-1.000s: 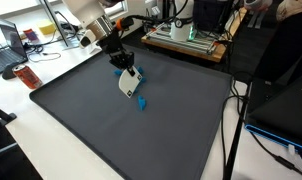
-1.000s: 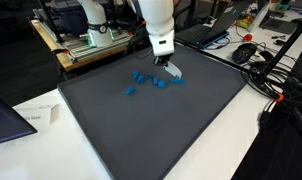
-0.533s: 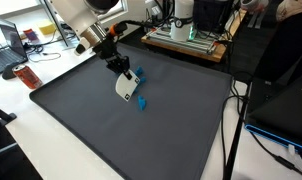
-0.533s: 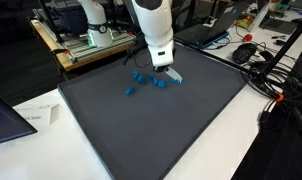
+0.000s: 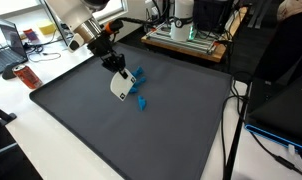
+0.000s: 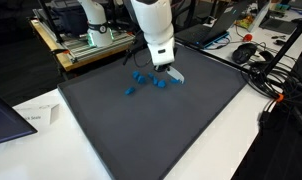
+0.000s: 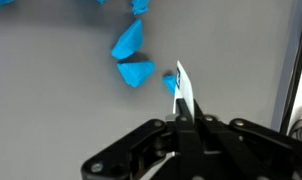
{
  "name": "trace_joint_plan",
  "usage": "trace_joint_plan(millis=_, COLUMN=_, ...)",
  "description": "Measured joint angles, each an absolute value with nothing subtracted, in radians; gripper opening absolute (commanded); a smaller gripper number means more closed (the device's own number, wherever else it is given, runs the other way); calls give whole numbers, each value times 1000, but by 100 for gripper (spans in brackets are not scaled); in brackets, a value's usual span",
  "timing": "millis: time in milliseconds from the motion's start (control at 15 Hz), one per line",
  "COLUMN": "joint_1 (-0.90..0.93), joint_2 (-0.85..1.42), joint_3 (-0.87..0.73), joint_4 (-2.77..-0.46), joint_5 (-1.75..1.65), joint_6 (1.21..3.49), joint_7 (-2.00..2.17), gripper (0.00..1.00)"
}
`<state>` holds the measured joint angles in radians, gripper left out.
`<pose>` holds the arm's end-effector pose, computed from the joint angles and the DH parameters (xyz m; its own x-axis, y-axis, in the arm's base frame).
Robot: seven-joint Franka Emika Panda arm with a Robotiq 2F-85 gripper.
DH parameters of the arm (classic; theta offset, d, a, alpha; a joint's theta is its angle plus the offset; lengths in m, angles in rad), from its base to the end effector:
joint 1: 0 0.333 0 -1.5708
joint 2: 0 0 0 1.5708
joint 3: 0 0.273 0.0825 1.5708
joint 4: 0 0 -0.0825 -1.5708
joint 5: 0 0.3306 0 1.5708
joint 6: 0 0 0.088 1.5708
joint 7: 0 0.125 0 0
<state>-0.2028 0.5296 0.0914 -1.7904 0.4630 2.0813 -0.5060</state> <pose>0.5682 -0.0361 0.2275 0.9898 0.1248 -0.0682 0.0800 -0.8848 -0.4591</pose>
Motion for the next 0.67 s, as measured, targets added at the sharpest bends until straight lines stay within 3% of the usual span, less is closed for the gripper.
trace_joint_plan(millis=667, joint_1=-159, joint_2=335, joint_3=60, joint_4=-1914, joint_5=364, joint_6=2143, joint_7=-412, gripper=1)
